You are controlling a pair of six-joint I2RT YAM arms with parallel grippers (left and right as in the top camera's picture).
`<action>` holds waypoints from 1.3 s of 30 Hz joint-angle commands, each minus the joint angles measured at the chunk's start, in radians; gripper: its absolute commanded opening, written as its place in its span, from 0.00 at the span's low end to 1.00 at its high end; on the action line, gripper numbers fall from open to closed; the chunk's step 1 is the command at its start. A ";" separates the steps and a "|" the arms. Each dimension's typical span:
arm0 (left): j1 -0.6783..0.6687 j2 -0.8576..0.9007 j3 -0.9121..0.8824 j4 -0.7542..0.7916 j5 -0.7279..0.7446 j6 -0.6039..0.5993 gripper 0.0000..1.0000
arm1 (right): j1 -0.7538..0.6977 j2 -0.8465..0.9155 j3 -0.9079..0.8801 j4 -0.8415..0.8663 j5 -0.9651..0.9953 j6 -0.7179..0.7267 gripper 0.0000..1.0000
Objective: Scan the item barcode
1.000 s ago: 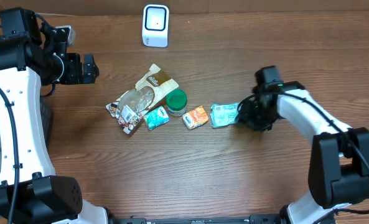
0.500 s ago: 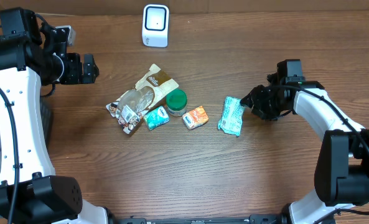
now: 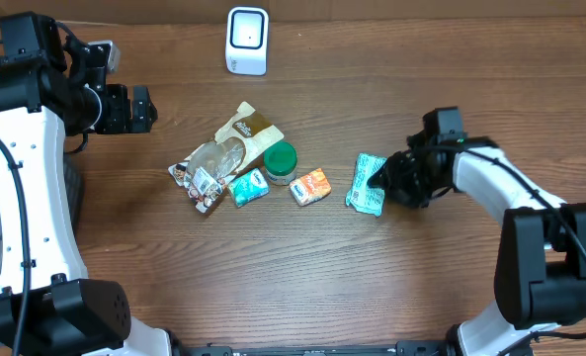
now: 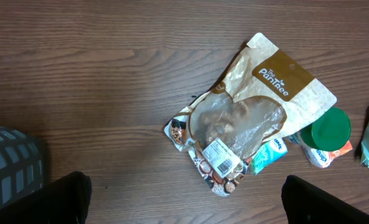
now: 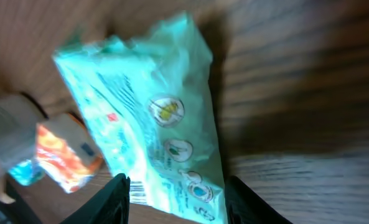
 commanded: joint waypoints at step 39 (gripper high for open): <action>-0.006 -0.011 0.019 0.001 0.008 0.023 1.00 | -0.020 -0.231 0.037 -0.016 -0.233 -0.220 0.04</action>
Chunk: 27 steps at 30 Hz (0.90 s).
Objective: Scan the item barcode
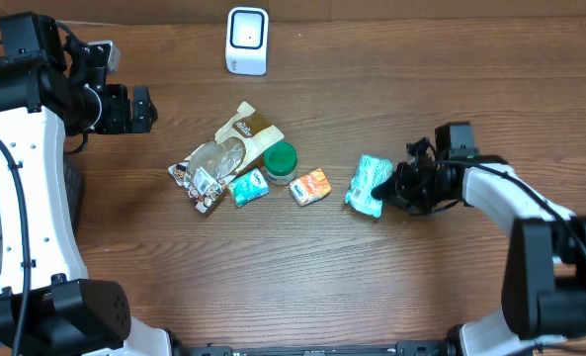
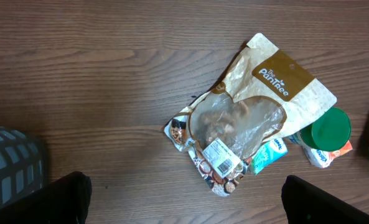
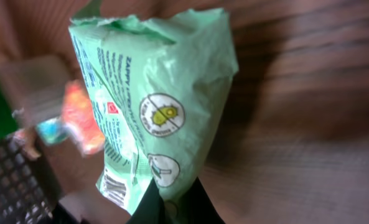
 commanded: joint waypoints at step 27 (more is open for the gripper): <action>-0.006 -0.011 0.019 0.002 0.008 0.023 1.00 | 0.315 -0.182 0.798 -0.623 0.303 -0.029 0.04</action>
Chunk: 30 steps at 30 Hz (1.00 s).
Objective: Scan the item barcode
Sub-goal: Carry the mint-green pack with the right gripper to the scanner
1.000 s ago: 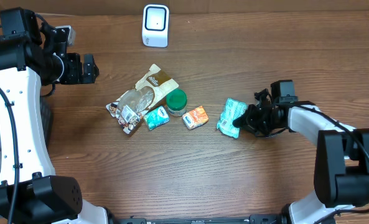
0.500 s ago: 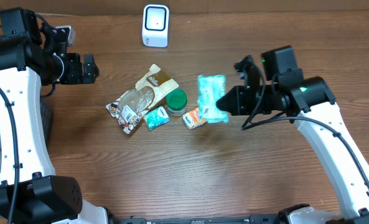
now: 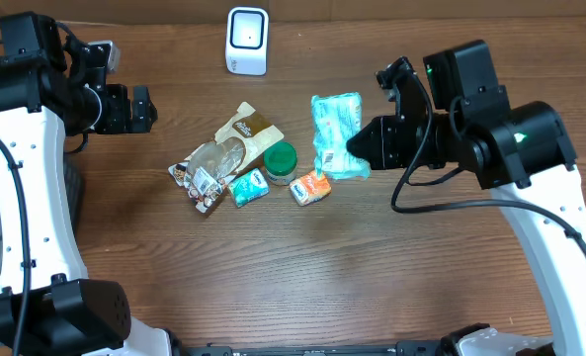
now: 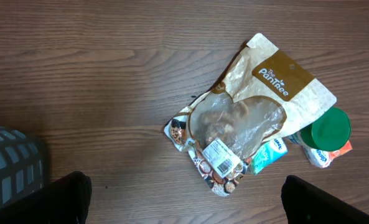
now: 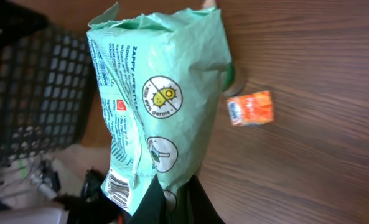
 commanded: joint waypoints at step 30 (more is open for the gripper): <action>-0.006 -0.011 0.019 0.002 0.008 0.023 1.00 | 0.214 0.991 0.393 1.639 0.994 -0.882 0.04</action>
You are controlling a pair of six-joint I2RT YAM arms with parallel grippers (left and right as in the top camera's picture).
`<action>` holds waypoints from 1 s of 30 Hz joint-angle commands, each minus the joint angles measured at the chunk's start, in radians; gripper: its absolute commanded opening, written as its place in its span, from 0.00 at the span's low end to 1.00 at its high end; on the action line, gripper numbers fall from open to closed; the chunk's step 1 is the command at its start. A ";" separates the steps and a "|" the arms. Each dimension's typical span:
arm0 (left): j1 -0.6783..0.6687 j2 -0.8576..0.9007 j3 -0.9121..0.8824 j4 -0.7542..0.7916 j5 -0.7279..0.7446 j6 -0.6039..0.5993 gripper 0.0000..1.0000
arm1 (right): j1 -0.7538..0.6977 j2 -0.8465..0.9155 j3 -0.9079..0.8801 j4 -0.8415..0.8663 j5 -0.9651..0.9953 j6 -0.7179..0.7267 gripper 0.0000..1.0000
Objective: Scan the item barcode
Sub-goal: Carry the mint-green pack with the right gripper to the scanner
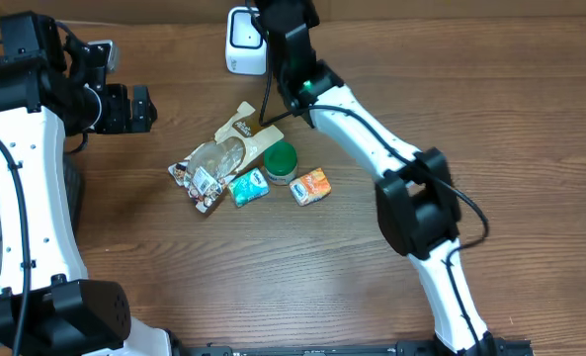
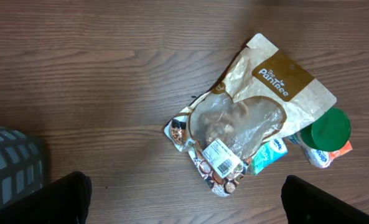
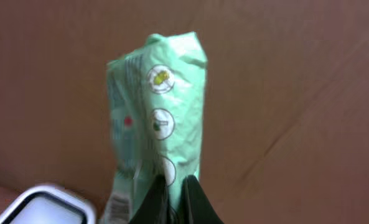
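In the right wrist view a mint-green packet (image 3: 162, 118) stands upright in my right gripper (image 3: 172, 185), which is shut on its lower edge. A corner of the white barcode scanner (image 3: 41, 208) shows just below and left of the packet. From overhead the right arm reaches to the table's far edge, with its wrist (image 1: 285, 22) beside the scanner (image 1: 241, 42); the packet itself is hidden there. My left gripper (image 1: 139, 107) hangs open at the far left, nothing between its fingers (image 2: 63, 199).
A brown and clear snack pouch (image 1: 223, 148), a green-lidded jar (image 1: 281, 158), a small teal packet (image 1: 248, 186) and an orange packet (image 1: 310, 186) lie clustered mid-table. A brown cardboard wall stands behind the scanner. A dark basket (image 2: 10, 165) sits at the left.
My right gripper has moved with the green packet from above the table's middle to the far edge beside the scanner. The left arm and the cluster of items have not moved.
The green packet lay on the table right of the orange packet, between my right gripper's open fingers. Then the gripper was shut on it. Later the packet was held high over the middle, and now it is at the scanner.
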 commanded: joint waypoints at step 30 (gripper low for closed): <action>-0.006 -0.011 0.019 0.002 0.008 0.023 1.00 | -0.031 0.183 0.018 0.276 -0.503 -0.612 0.04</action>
